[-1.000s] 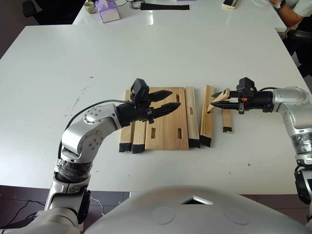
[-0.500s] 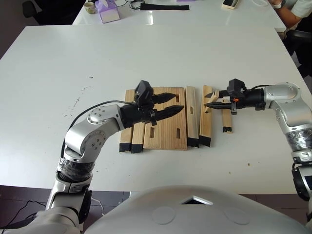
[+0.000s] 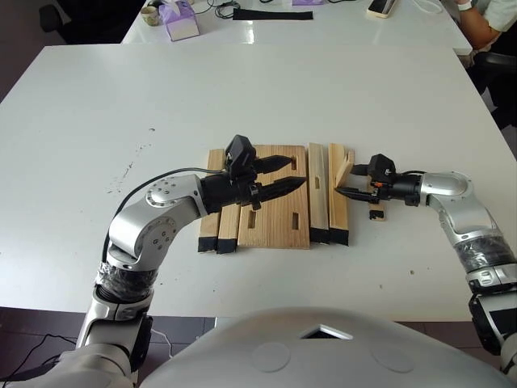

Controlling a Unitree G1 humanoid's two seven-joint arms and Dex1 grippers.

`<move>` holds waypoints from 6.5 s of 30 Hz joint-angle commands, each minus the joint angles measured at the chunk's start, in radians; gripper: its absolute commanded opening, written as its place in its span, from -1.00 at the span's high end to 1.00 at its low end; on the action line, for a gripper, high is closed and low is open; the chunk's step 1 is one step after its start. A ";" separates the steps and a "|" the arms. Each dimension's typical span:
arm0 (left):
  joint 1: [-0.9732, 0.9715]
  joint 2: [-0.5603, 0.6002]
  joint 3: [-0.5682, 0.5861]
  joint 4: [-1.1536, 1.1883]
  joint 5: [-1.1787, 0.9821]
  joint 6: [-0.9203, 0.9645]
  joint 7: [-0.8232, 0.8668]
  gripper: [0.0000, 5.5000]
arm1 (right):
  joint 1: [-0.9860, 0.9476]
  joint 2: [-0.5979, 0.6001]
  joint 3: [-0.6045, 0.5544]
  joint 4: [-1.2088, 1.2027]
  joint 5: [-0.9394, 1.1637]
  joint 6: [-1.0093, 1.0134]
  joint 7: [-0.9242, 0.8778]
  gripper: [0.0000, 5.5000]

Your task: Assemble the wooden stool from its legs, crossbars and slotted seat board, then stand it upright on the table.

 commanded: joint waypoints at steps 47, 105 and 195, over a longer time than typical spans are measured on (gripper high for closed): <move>0.018 -0.002 -0.021 0.026 0.076 -0.084 0.004 -0.03 | -0.102 0.131 -0.246 -0.711 0.423 0.485 -0.251 0.18; 0.116 0.001 -0.024 0.066 0.222 -0.161 0.005 -0.03 | 0.385 -0.080 -0.171 -0.517 0.004 0.090 -0.197 0.18; -0.140 0.016 0.228 -0.117 -0.581 0.081 -0.029 -0.41 | 0.169 -0.069 -0.508 -0.899 1.109 0.735 -0.211 0.25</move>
